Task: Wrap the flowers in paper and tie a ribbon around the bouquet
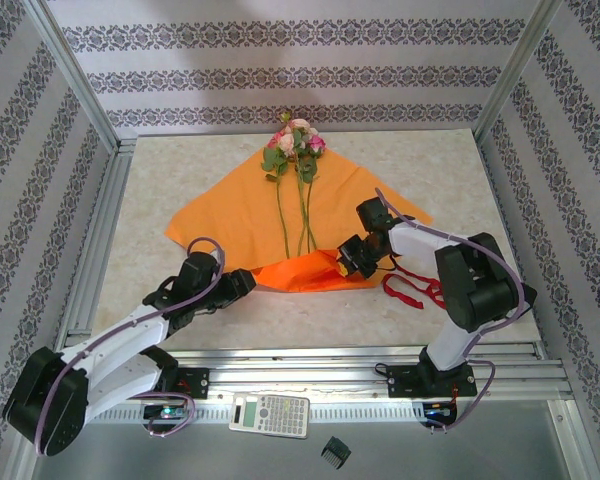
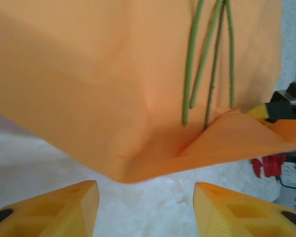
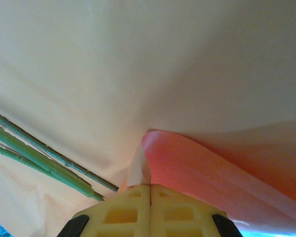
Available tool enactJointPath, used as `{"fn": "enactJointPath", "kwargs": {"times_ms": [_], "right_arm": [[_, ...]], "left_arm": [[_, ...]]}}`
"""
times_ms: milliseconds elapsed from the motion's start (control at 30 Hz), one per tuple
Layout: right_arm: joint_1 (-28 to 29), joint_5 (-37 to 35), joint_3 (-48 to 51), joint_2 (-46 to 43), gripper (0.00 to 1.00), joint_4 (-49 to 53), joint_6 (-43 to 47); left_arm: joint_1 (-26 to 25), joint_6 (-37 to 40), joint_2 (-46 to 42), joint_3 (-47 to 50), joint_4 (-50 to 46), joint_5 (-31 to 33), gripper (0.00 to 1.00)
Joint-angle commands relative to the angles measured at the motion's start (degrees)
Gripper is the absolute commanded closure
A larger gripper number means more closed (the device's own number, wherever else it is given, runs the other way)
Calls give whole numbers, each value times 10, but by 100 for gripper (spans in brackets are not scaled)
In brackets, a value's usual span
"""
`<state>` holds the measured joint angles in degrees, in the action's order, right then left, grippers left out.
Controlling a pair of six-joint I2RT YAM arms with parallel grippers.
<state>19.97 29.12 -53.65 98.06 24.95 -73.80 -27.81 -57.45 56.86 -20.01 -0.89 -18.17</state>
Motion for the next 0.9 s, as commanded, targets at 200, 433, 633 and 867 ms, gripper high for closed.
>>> {"fn": "enactJointPath", "kwargs": {"times_ms": [200,433,633,867], "right_arm": [[-6,14,-22,16,100,-5,-13],[-6,11,-23,16,100,-5,-14],[-6,-10,-44,-5,72,26,-2],[26,-89,30,-179,42,54,-58]], "left_arm": [[-11,5,62,13,139,53,52],[-18,4,42,20,134,68,69],[-18,-17,52,25,128,64,86],[-18,-48,51,18,82,65,89]]}}
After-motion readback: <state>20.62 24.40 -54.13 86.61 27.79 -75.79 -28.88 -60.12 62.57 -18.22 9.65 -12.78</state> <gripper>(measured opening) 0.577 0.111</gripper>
